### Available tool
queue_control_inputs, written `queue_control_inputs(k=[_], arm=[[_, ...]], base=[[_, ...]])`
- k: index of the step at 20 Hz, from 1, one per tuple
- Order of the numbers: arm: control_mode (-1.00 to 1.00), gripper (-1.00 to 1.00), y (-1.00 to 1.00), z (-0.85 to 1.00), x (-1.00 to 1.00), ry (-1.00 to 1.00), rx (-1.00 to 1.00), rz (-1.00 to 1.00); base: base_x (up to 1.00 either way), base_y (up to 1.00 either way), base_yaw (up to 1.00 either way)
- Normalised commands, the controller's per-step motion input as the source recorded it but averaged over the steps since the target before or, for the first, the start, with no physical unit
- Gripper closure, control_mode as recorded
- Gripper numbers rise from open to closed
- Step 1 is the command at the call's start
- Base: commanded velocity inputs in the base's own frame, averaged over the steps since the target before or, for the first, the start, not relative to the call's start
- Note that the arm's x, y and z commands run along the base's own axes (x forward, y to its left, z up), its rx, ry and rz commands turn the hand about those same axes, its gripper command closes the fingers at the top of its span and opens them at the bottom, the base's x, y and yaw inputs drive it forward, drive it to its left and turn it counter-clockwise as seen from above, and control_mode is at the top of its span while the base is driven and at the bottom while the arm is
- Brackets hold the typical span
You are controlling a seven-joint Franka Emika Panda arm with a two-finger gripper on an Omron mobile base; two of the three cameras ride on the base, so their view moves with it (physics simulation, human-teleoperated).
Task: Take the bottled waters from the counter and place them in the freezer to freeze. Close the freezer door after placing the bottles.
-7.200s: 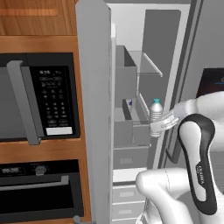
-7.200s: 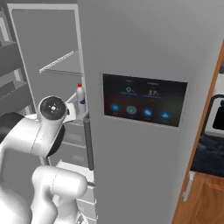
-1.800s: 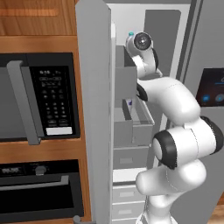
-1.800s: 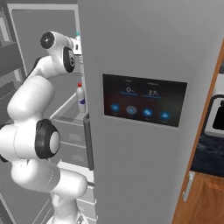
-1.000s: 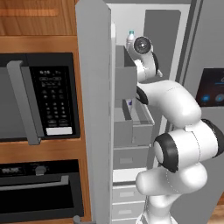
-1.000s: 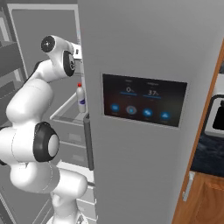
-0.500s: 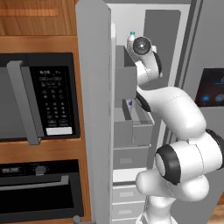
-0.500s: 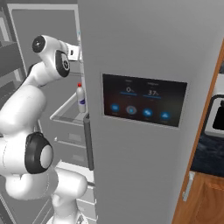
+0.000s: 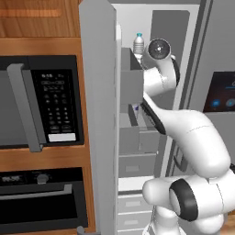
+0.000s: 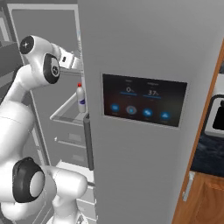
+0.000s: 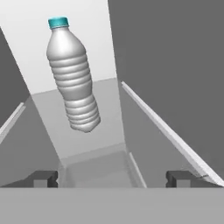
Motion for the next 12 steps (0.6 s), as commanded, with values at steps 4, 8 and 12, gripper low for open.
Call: queue_control_inputs(k=[4,8,12], arm=[[-1.00,-1.00,0.00,0.04,-0.97,0.06,0.12,0.09],[-1.00,-1.00,0.00,0.25,-0.95,0.04,0.00,0.13],[-1.00,-1.00,0.00,0.01,-0.85,0.20,-0.16,0.08]], base=[[0.00,0.00,0.00],[0.00,0.00,0.00],[0.00,0.00,0.00]])
